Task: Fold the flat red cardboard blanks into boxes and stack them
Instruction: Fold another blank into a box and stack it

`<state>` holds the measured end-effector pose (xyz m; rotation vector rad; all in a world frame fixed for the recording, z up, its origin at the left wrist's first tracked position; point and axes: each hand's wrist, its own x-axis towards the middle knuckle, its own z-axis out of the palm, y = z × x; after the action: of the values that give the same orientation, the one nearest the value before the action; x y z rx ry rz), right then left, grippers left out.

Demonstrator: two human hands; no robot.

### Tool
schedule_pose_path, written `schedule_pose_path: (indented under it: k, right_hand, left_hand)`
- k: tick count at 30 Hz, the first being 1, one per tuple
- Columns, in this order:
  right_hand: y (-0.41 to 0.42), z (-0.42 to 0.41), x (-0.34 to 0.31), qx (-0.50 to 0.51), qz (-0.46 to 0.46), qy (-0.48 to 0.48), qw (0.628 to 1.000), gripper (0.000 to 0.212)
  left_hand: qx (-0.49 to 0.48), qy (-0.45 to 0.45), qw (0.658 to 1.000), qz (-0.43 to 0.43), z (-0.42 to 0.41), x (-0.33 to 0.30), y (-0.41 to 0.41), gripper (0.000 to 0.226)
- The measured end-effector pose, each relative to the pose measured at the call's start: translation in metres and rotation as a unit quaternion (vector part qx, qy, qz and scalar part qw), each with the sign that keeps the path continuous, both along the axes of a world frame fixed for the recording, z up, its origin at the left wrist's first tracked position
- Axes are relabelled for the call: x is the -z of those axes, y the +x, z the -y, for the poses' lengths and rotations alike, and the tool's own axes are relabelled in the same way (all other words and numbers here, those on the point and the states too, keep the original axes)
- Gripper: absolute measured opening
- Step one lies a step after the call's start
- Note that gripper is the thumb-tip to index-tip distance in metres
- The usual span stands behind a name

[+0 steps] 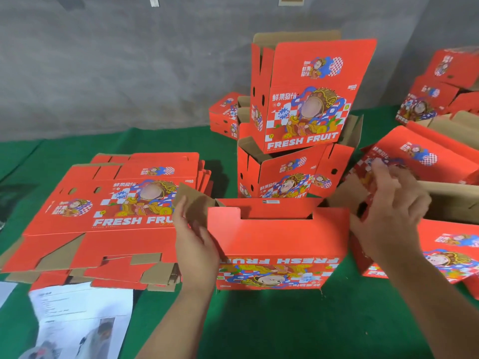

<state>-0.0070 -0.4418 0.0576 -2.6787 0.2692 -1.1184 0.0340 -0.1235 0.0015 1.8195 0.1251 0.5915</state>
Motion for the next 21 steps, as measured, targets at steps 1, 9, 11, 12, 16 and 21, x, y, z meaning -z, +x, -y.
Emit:
schedule_pose_path:
  k: [1, 9, 11, 12, 16, 21]
  right_hand:
    - [0.000, -0.006, -0.008, -0.047, 0.020, -0.030, 0.998, 0.080]
    - [0.026, 0.009, -0.032, -0.075, -0.409, -0.336, 0.845, 0.041]
    - [0.039, 0.011, -0.043, -0.139, -0.511, -0.313, 0.788, 0.039]
    - [0.044, 0.006, -0.048, -0.148, -0.536, -0.290, 0.778, 0.038]
    - [0.052, -0.019, -0.042, -0.096, -0.614, -0.258, 0.740, 0.031]
    - [0.049, -0.005, -0.031, -0.170, -0.502, -0.162, 0.833, 0.061]
  left_hand:
    - [-0.013, 0.029, 0.999, 0.008, -0.002, 0.002, 0.003, 0.054]
    - [-0.017, 0.077, 0.996, -0.031, -0.002, 0.004, 0.009, 0.043]
    - [-0.009, 0.083, 0.996, -0.044, 0.001, 0.007, 0.006, 0.055]
    - [-0.012, 0.086, 0.995, -0.049, 0.002, 0.008, 0.005, 0.059]
    - [-0.005, 0.120, 0.992, -0.038, 0.004, 0.007, 0.006, 0.073]
    - [0.013, 0.098, 0.995, -0.031, 0.000, 0.011, 0.006, 0.076]
